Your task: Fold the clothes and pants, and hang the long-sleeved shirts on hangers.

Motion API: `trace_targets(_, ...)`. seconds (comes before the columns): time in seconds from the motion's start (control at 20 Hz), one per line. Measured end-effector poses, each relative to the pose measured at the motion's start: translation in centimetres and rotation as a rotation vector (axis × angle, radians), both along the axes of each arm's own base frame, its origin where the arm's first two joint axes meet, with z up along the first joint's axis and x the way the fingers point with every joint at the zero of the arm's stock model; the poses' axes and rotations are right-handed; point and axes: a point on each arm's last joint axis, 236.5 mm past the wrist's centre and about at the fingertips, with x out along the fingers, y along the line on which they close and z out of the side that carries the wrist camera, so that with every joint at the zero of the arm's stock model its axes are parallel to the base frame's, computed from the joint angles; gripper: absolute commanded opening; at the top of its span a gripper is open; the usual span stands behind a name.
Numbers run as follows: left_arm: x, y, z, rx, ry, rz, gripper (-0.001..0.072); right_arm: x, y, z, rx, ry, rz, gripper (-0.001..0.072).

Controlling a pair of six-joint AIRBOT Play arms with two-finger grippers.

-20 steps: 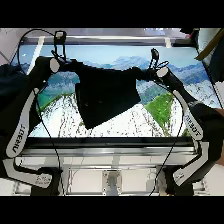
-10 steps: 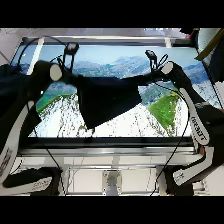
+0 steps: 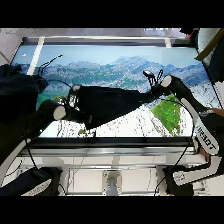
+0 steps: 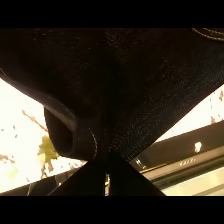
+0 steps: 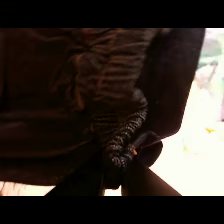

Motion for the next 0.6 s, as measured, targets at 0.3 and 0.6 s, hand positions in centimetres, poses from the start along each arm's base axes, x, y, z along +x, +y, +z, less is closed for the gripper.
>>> trace_targets(0.3,-2.2,-0.5,-3.9,0.025,0.087,0.018,0.0365,0.5,-0.1,-1.3,0.005,-0.023,-0.034,0.0480)
trace_targets(0.6,-1.3,-1.0,-2.3,-0.023,0.044,0.051,0.0712,-1.8,-1.1,1.7,0.014,0.045,-0.006,0.0480)
